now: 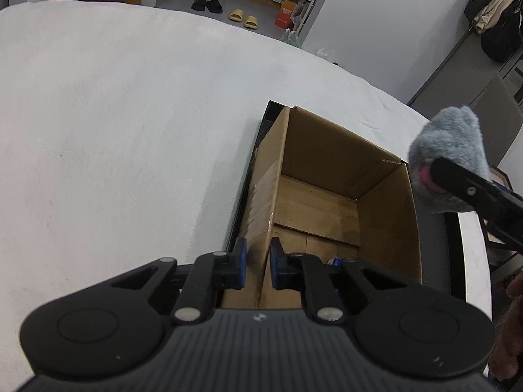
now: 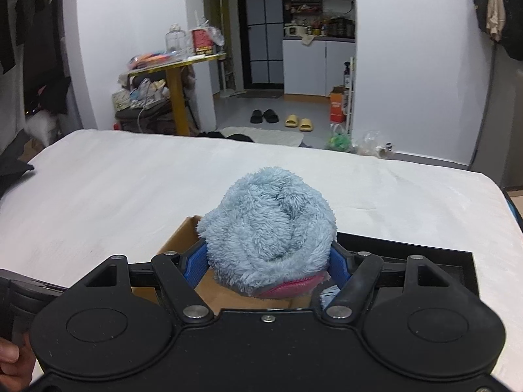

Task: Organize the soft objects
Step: 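Carry the blue fluffy plush with the right tool into the box and release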

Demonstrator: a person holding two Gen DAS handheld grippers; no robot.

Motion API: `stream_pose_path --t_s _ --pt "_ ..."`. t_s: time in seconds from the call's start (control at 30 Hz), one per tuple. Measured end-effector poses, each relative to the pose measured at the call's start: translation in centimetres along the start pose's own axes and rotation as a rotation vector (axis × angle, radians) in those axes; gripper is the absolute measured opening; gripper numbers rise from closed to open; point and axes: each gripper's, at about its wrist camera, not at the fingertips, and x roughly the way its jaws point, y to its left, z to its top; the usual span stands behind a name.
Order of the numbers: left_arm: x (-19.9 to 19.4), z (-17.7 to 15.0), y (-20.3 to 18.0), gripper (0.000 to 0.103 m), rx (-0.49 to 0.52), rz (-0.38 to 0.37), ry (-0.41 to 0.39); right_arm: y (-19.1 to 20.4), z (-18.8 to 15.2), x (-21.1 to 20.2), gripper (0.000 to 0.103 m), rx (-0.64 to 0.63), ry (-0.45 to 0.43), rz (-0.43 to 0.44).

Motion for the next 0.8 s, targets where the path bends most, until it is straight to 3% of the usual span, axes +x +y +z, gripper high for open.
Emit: stream_pose_path --t_s 0.57,0.67,0.8 --pt "0.6 0.6 1.9 0.014 -0.091 -0.059 0.031 3.7 -0.2 3.6 0.071 -0.036 0.129 0.034" --pt "0.6 0.5 1.8 0.014 -0.099 -0.056 0.028 4.0 0.0 4.0 0.072 -0.037 0.132 0.026" --pt "0.7 0.5 1.9 0.014 -0.115 -0.051 0.029 4.1 -0.3 3.9 0.081 -0.063 0.079 0.026"
